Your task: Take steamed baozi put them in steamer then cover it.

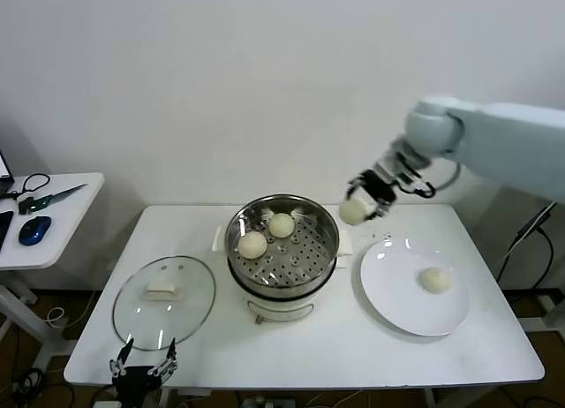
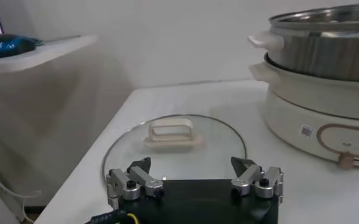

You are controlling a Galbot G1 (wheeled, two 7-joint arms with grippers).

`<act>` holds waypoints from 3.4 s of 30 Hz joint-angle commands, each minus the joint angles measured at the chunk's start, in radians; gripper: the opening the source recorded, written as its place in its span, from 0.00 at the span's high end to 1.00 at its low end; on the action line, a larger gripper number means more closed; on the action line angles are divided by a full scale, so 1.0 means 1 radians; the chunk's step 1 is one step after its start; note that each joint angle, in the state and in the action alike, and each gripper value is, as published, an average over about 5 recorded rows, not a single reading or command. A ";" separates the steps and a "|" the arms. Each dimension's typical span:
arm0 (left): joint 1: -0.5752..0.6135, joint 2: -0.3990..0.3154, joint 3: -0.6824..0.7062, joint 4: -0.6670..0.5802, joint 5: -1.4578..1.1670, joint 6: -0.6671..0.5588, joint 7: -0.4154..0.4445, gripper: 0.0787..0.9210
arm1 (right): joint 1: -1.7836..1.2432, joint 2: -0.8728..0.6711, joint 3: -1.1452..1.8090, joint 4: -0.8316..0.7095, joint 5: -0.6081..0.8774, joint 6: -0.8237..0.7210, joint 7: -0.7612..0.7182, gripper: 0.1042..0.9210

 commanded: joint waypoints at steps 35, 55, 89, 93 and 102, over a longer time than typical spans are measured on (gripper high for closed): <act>0.014 0.001 -0.017 -0.013 -0.008 -0.006 -0.001 0.12 | -0.226 0.345 0.034 -0.088 -0.361 0.243 0.145 0.17; -0.008 0.009 -0.019 -0.005 -0.021 0.000 0.002 0.12 | 0.038 -0.358 -0.294 -0.139 0.233 -0.305 -0.077 0.12; 0.000 -0.020 -0.024 0.003 -0.004 0.005 0.009 0.12 | -0.822 -0.251 0.447 -0.557 -0.132 -0.346 0.005 0.12; 0.002 -0.019 -0.024 0.006 -0.004 0.004 0.009 0.12 | -0.828 -0.230 0.455 -0.568 -0.132 -0.347 0.011 0.12; 0.003 -0.015 -0.025 0.006 -0.005 0.004 0.008 0.12 | -0.813 -0.218 0.443 -0.572 -0.150 -0.353 0.012 0.18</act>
